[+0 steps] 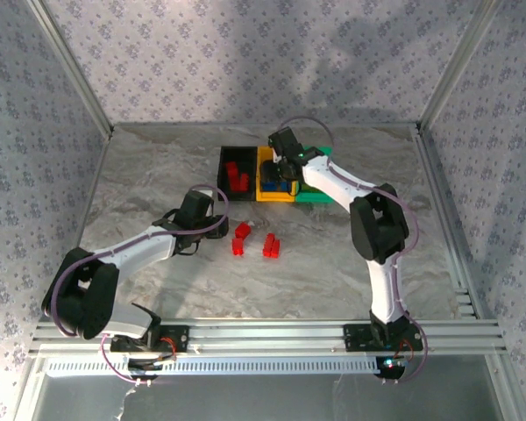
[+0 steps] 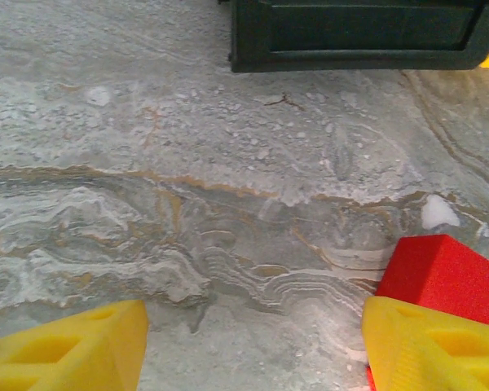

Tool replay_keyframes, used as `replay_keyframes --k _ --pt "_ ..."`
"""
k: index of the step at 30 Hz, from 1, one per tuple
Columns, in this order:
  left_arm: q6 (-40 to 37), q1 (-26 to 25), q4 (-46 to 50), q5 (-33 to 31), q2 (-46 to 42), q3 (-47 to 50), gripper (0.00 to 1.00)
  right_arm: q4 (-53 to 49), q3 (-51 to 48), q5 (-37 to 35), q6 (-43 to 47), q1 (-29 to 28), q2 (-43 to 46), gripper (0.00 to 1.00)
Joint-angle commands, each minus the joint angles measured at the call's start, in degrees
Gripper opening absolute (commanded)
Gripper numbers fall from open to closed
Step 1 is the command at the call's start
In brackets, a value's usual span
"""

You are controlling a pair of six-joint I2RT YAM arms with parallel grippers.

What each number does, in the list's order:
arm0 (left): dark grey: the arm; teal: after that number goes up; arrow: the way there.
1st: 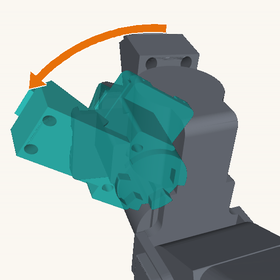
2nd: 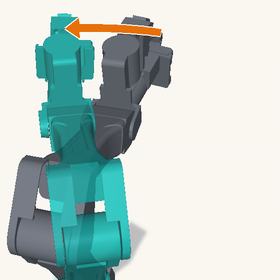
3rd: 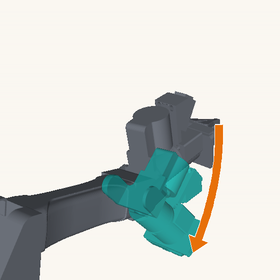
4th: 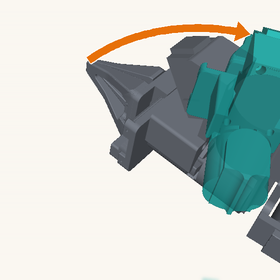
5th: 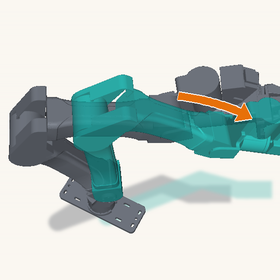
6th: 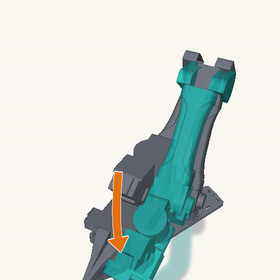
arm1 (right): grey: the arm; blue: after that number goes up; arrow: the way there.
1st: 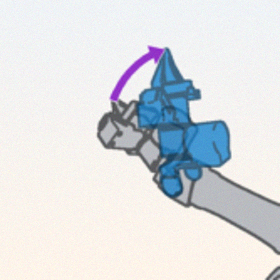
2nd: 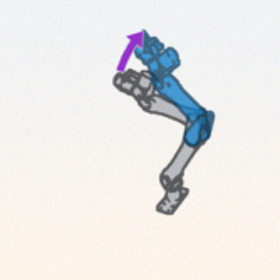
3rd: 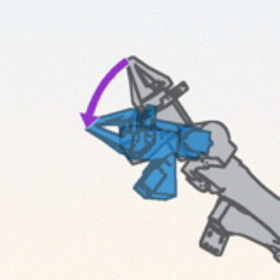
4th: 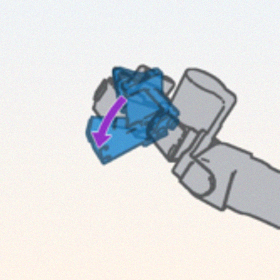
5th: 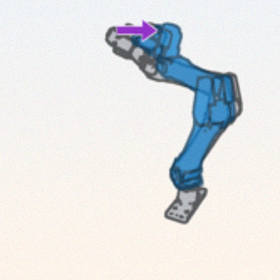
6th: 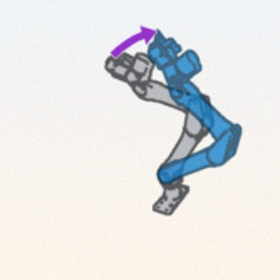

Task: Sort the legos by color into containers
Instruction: Pick up the lego from the center of the table.

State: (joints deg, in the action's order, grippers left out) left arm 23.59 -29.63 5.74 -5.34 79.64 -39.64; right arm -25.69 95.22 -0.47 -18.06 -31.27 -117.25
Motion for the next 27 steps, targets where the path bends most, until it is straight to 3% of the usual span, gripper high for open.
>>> replay_keyframes --k 1,10,27 --pt "-1.6 -0.6 -2.5 4.4 0.9 -1.1 0.69 1.0 -6.2 1.3 1.4 -0.7 7.1 0.56" --pt "-7.6 -6.0 -2.7 7.1 4.5 -4.5 0.69 3.9 -24.4 -0.5 2.6 -2.8 21.4 0.57" --pt "-15.2 -9.5 15.5 6.5 14.4 -19.8 0.69 12.7 -44.8 -7.0 5.6 -2.9 33.6 0.58"
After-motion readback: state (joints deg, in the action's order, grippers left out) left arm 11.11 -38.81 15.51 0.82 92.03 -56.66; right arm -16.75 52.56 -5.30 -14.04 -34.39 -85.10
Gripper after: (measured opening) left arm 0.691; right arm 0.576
